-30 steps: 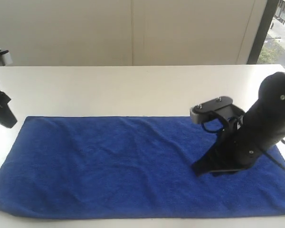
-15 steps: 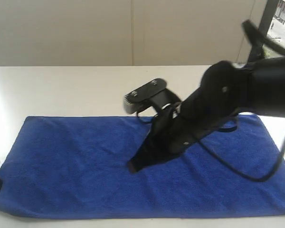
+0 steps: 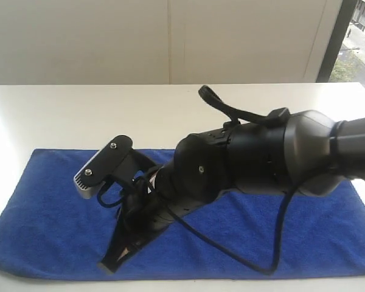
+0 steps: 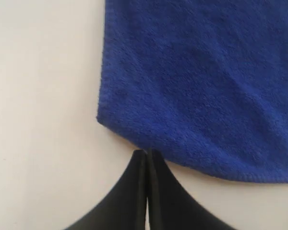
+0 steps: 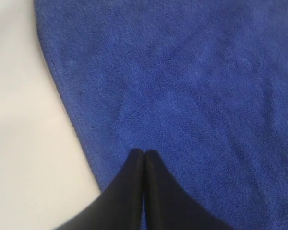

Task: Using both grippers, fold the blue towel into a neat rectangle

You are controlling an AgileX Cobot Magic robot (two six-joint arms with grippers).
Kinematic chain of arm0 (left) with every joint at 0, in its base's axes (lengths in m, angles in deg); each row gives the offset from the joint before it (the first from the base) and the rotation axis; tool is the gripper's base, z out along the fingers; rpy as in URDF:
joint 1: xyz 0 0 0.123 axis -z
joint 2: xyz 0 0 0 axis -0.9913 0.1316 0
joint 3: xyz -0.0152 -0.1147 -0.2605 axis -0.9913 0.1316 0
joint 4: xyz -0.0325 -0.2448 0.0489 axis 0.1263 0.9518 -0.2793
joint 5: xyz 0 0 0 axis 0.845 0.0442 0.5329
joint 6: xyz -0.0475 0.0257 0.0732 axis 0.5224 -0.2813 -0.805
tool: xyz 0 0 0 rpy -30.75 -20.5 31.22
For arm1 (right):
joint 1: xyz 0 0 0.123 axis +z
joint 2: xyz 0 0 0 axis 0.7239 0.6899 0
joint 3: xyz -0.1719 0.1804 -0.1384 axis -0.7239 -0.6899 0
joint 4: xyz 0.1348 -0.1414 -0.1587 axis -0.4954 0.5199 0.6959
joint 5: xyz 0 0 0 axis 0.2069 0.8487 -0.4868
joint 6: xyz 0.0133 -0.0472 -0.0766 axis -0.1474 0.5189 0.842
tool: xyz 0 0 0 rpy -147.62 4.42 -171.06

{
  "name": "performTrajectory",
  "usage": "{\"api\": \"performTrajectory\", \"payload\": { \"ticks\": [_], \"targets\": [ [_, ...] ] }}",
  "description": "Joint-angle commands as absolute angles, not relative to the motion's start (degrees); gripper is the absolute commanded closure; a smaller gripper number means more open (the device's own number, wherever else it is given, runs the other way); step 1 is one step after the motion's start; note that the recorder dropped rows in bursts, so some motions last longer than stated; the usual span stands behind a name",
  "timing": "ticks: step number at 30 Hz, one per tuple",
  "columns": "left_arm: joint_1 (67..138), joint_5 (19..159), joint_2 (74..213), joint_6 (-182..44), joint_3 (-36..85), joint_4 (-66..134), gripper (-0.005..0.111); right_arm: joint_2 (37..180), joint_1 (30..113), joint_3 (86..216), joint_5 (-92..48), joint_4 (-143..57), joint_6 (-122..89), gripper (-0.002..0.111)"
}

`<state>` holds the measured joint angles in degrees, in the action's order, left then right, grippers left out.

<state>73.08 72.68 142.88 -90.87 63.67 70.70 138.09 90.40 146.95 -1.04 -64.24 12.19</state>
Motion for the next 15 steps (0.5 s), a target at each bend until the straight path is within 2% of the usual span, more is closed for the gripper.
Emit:
{"api": "performTrajectory", "payload": {
  "ticks": [1, 15],
  "targets": [
    [72.9, 74.4, 142.6, -90.1, 64.3, 71.5, 0.107, 140.4, 89.1, 147.4, -3.2, -63.5, 12.4, 0.108],
    [72.9, 70.5, 144.9, -84.7, 64.3, 65.7, 0.107, 146.9, 85.0, 147.8, -16.7, -63.5, 12.4, 0.108]
  ]
}}
